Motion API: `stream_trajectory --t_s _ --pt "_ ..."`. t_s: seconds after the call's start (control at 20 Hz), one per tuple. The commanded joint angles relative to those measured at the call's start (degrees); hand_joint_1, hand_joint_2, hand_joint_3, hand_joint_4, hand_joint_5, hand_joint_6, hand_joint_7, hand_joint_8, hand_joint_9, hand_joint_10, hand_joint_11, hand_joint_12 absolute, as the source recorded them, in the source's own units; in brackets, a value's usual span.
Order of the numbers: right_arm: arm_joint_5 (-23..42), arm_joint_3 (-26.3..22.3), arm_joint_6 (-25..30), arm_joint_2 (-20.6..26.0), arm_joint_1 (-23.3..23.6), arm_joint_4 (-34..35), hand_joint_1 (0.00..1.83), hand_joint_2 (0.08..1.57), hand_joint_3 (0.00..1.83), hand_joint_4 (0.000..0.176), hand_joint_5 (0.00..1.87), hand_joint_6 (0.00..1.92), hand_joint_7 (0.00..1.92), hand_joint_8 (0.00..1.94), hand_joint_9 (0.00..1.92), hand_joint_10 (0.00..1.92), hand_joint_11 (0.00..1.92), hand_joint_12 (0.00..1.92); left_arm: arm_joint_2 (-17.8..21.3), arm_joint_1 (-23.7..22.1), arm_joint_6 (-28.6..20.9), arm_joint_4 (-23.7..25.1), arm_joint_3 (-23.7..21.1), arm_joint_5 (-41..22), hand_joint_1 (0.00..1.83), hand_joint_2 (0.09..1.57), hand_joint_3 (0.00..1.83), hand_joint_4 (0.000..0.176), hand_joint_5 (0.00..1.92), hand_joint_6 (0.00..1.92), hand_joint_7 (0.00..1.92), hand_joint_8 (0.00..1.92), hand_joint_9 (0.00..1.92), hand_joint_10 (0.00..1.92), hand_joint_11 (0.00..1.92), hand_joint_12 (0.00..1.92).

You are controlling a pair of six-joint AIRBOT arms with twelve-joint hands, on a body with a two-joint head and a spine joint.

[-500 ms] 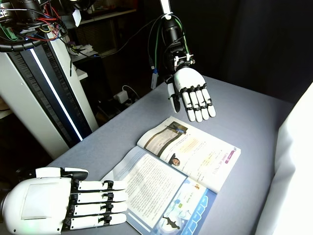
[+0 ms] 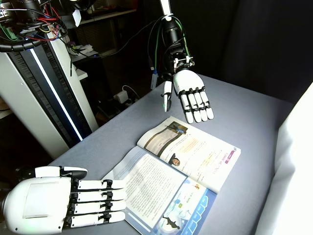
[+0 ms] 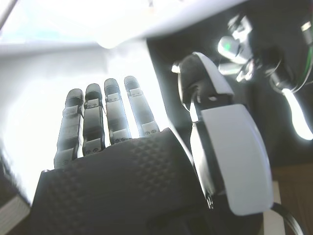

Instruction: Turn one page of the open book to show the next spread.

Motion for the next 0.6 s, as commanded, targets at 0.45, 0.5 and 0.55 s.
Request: stream_trajectory --t_s 0.45,0.5,0.55 --pt "-4.74 2.09 20.32 -3.18 3.97 -22.87 0.0 1.31 0.0 0.0 0.06 0.02 0.0 0.0 0.0 0.0 0.0 0.0 3.18 2.02 0.39 -3.86 -1.32 -8.59 0.09 1.38 0.0 0.0 0.0 0.0 0.0 0.0 0.0 0.0 0.0 0.0" --pt "-4.93 2.39 22.07 -3.65 4.02 -24.69 0.0 1.31 0.0 0.0 0.08 0.03 0.02 0.01 0.0 0.0 0.02 0.01 3.18 2.56 0.39 -4.41 -1.47 -9.13 0.09 1.38 0.0 0.0 0.0 0.0 0.0 0.0 0.0 0.0 0.0 0.0" --pt "-5.1 2.7 23.71 -4.17 4.02 -26.43 0.0 1.31 0.0 0.0 0.05 0.01 0.0 0.0 0.0 0.0 0.0 0.0 3.18 3.27 0.39 -5.09 -1.62 -9.78 0.09 1.38 0.0 0.0 0.0 0.0 0.0 0.0 0.0 0.0 0.0 0.0"
